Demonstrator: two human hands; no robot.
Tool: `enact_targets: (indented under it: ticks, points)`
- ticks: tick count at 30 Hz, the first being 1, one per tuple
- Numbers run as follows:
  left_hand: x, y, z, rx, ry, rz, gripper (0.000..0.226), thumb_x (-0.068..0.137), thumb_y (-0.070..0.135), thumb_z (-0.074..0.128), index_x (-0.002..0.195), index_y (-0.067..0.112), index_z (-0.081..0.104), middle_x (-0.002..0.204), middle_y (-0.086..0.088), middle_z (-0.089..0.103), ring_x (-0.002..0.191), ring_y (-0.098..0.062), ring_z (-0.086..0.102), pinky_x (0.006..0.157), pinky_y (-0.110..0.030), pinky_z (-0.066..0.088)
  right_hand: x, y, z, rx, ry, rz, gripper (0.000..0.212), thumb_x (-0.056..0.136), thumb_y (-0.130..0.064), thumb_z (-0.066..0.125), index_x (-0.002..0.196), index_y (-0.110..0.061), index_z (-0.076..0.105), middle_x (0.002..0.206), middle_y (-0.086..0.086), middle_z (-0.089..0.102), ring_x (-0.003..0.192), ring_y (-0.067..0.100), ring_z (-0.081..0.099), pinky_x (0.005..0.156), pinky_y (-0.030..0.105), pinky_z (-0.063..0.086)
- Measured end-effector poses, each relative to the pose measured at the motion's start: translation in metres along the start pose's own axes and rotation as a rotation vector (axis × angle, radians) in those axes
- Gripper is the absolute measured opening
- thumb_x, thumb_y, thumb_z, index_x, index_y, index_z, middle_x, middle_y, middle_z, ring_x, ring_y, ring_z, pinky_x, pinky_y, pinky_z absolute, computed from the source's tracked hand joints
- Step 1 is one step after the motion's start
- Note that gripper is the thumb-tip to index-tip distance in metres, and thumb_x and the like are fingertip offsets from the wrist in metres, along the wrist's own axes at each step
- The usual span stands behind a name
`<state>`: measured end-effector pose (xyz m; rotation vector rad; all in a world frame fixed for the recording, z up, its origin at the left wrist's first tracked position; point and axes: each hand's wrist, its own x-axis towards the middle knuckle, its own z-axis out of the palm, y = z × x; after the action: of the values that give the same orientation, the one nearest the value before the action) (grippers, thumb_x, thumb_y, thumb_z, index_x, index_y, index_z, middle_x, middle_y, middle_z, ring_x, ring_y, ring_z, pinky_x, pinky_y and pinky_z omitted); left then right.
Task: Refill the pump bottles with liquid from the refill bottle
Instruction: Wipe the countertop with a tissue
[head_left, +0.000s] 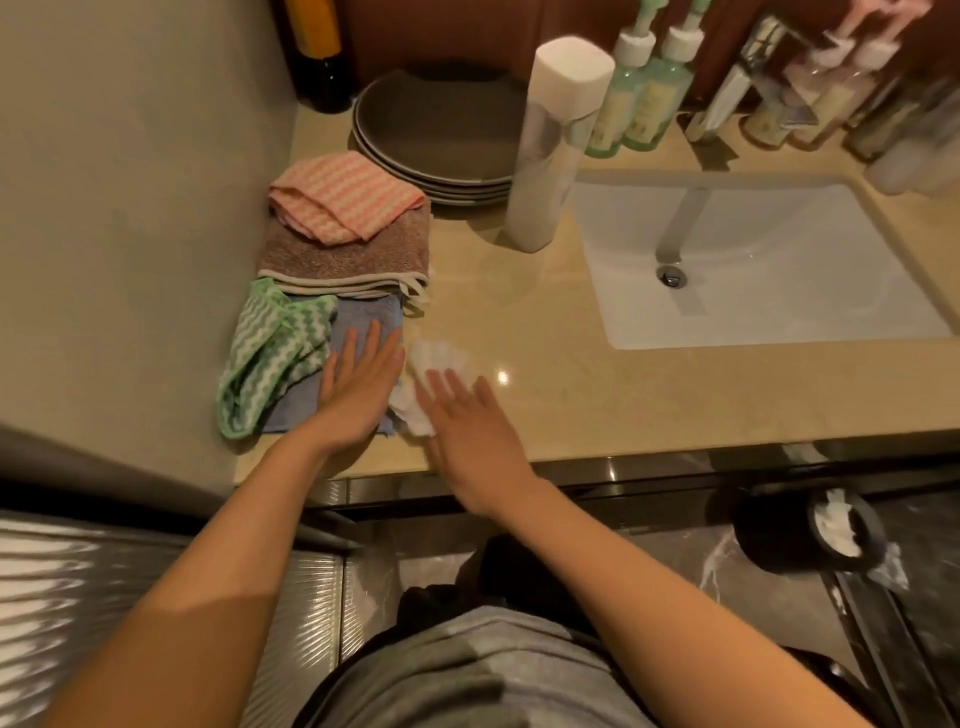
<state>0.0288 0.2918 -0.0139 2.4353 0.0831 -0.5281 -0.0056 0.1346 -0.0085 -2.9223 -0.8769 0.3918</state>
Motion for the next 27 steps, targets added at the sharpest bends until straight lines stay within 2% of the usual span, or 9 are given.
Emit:
enact_targets:
  ticks: [3,5,8,12,15,17,20,23,27]
  points:
    - [0.0,0.0,0.001,0.025,0.021,0.012,0.052,0.098,0.048,0.008,0.148,0.035,-0.002,0.154,0.014,-0.017,0.14,-0.007,-0.02,0.114,-0.032,-0.013,-0.025,-0.011,0.015,0.02,0.031,-0.109,0.054,0.094,-0.028,0.03,0.144,-0.01,0.034,0.15,0.011,0.035,0.139,0.026,0.031,0.113,0.05,0.019]
    - [-0.001,0.001,0.0,-0.011,0.017,0.018,0.053,0.097,0.048,0.008,0.148,0.035,-0.001,0.154,0.015,-0.017,0.14,-0.007,-0.02,0.114,-0.031,-0.013,-0.048,0.004,0.022,-0.021,0.028,-0.11,0.056,0.091,-0.031,0.027,0.143,-0.014,0.039,0.147,0.006,0.041,0.136,0.022,0.037,0.113,0.048,0.02]
    - [-0.002,0.001,-0.002,-0.037,0.005,0.027,0.052,0.098,0.045,0.008,0.148,0.034,0.001,0.155,0.013,-0.015,0.141,-0.007,-0.019,0.113,-0.03,-0.011,-0.084,0.037,0.024,-0.048,0.071,-0.048,0.054,0.092,-0.032,0.03,0.144,-0.016,0.035,0.149,0.003,0.038,0.137,0.018,0.035,0.113,0.045,0.015]
    - [-0.003,0.002,-0.002,-0.001,0.027,0.041,0.051,0.1,0.041,0.01,0.149,0.031,0.002,0.155,0.012,-0.014,0.141,-0.008,-0.019,0.113,-0.03,-0.011,-0.124,0.084,0.024,-0.039,0.081,0.16,0.053,0.098,-0.034,0.024,0.148,-0.02,0.026,0.151,-0.001,0.027,0.139,0.017,0.029,0.112,0.043,0.01]
    - [-0.004,0.002,-0.001,0.04,0.038,0.039,0.051,0.099,0.042,0.01,0.149,0.03,0.002,0.155,0.012,-0.015,0.141,-0.009,-0.019,0.113,-0.029,-0.011,-0.136,0.118,0.019,-0.018,0.074,0.348,0.057,0.095,-0.039,0.009,0.15,-0.026,0.007,0.155,-0.004,0.014,0.143,0.013,0.011,0.116,0.041,-0.003]
    - [-0.003,0.003,0.0,0.063,0.04,0.035,0.053,0.099,0.042,0.01,0.149,0.029,0.001,0.155,0.011,-0.015,0.141,-0.01,-0.019,0.113,-0.03,-0.011,-0.131,0.127,0.016,0.018,0.092,0.472,0.06,0.092,-0.039,0.002,0.15,-0.024,0.003,0.157,-0.002,0.011,0.143,0.011,0.001,0.114,0.044,-0.006]
    - [-0.001,0.003,0.002,0.123,0.051,0.018,0.052,0.099,0.042,0.01,0.149,0.029,0.001,0.155,0.009,-0.016,0.141,-0.011,-0.019,0.113,-0.031,-0.01,-0.109,0.111,0.012,0.046,0.081,0.601,0.053,0.101,-0.03,0.015,0.151,-0.016,0.004,0.159,0.003,0.004,0.146,0.018,0.0,0.115,0.047,-0.002]
    - [-0.001,0.002,0.003,0.144,0.065,0.013,0.052,0.099,0.043,0.01,0.149,0.03,0.001,0.155,0.01,-0.015,0.141,-0.011,-0.018,0.113,-0.032,-0.01,-0.09,0.079,0.011,0.048,0.093,0.497,0.053,0.101,-0.029,0.017,0.151,-0.014,0.006,0.159,0.005,0.006,0.146,0.023,0.002,0.115,0.048,-0.002]
    - [0.0,0.001,0.004,0.142,0.074,0.004,0.052,0.099,0.043,0.012,0.149,0.031,0.001,0.155,0.011,-0.014,0.141,-0.01,-0.018,0.113,-0.032,-0.01,-0.085,0.044,0.02,0.045,0.098,0.199,0.062,0.092,-0.034,0.011,0.147,-0.012,0.028,0.153,0.008,0.028,0.142,0.026,0.023,0.112,0.047,0.004]
